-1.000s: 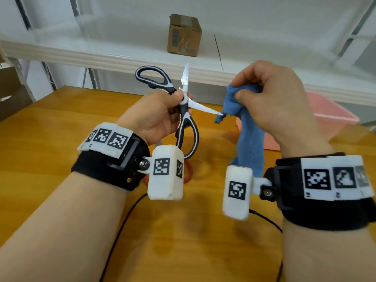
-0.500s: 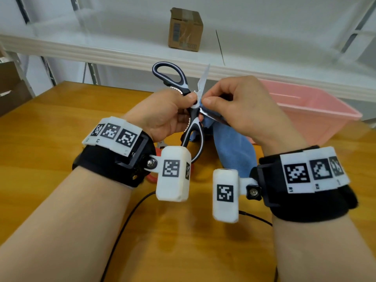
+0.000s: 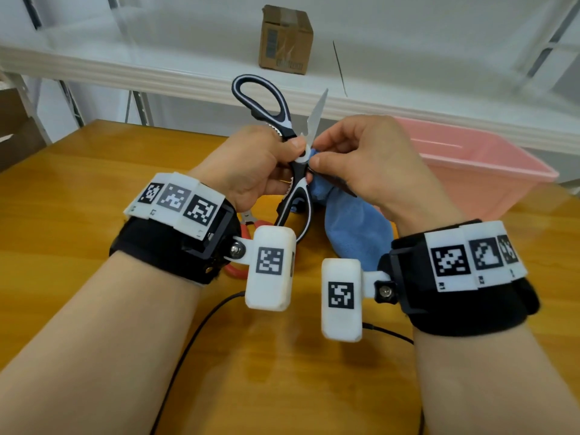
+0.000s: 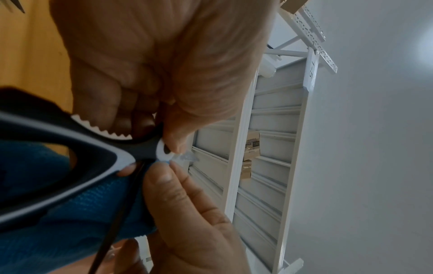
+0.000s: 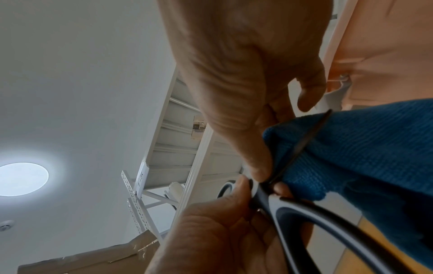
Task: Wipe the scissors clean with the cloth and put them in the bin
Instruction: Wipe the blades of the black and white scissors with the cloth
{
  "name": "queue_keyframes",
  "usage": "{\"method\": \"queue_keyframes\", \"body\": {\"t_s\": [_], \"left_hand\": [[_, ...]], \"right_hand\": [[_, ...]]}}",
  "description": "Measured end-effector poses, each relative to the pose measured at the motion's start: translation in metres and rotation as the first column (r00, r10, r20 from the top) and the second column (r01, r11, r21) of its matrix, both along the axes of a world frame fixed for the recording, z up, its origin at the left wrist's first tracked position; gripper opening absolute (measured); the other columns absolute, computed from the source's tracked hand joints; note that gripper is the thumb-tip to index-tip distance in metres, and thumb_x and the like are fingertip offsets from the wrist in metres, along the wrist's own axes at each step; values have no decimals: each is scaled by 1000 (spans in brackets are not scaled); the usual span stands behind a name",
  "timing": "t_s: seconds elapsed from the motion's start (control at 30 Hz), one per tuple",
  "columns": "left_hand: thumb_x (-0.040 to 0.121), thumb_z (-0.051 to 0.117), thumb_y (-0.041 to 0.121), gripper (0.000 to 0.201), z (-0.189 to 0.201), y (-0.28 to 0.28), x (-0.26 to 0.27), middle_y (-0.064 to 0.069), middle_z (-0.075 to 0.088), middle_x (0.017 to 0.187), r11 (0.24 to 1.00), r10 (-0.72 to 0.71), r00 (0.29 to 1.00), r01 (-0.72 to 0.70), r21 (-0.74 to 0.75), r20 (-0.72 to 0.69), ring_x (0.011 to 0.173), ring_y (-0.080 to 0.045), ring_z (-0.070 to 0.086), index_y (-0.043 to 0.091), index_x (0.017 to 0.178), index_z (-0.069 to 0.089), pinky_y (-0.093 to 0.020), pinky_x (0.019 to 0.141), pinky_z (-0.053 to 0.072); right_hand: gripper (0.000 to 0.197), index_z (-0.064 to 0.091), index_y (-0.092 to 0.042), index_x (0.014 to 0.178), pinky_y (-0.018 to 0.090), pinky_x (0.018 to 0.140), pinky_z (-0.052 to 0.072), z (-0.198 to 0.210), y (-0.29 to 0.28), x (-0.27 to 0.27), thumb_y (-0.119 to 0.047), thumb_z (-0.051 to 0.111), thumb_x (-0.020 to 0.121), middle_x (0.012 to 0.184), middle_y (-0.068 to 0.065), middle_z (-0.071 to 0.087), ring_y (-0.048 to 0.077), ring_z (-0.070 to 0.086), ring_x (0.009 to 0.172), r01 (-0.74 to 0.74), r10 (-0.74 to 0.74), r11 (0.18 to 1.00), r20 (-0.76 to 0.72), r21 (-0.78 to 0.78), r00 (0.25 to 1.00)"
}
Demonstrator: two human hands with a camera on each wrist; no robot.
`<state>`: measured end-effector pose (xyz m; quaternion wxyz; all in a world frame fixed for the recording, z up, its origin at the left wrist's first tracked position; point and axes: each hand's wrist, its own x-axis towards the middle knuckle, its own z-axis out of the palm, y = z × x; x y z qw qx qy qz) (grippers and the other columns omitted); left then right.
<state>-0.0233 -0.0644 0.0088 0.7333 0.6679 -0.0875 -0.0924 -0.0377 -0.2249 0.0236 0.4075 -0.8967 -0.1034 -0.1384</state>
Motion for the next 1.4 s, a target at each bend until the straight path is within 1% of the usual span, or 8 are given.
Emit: {"method": "queue_keyframes", "body": {"t_s": [0.27,0.43,0.67,0.83,1.1,1.2,1.3,1.4], "left_hand": [[98,53,9,11,1,-5,-4,-9,71,80,995,77,996,-79,52,47,76,-26,69,3,94,62,-43,73,61],[98,53,8,12,5,-4,-4,-12,71,85,995,98,995,-98,5,16,73,-25,69,1,94,61,-41,70,61],[97,53,6,9,9,0,-5,-10,68,77,991,129,992,-130,-18,-6,66,-23,67,1,93,60,-34,59,59],[97,54,4,10,10,-1,-5,-8,66,72,986,162,987,-162,-34,-10,64,-22,65,2,87,58,-38,66,61],[97,52,7,12,10,1,-5,-7,64,70,985,171,985,-171,-8,-15,60,-22,64,4,87,57,-37,62,61],[98,52,7,11,9,1,-4,-7,64,69,986,169,985,-170,-6,-15,61,-22,65,4,88,57,-41,68,60],[97,54,7,10,7,0,-3,-9,65,71,988,156,988,-156,9,-7,63,-24,65,4,89,58,-44,71,59],[97,54,8,10,6,-1,-3,-9,66,70,991,133,991,-133,-2,-15,64,-23,66,4,89,59,-40,66,61]], "right_hand": [[15,72,-24,69,45,83,59,1,4,-4,-22,81,81,77,-5,74,13,69,83,42,-43,999,-46,-34,998],[13,70,-21,73,40,75,58,1,5,-5,-19,80,81,76,-3,74,14,70,78,32,-32,999,-9,16,999],[12,68,-24,71,44,87,54,1,11,-6,-26,78,78,76,-12,71,6,66,81,6,16,988,143,-156,990],[14,65,-29,70,53,95,46,2,11,-5,-32,76,78,81,-14,68,13,63,94,9,44,962,187,-273,981],[16,64,-34,70,53,97,45,2,14,-4,-31,77,79,85,-13,69,19,63,101,22,45,950,206,-310,978],[9,69,-31,79,41,94,49,5,12,-5,-26,76,83,87,-11,71,13,64,95,6,54,949,183,-314,982],[7,72,-28,85,17,73,48,9,8,-9,-22,73,87,88,-10,71,4,63,82,-34,88,932,132,-360,987],[5,72,-26,86,11,63,45,8,3,-9,-21,72,88,86,-12,69,-2,61,76,-55,97,937,104,-344,990]]}}
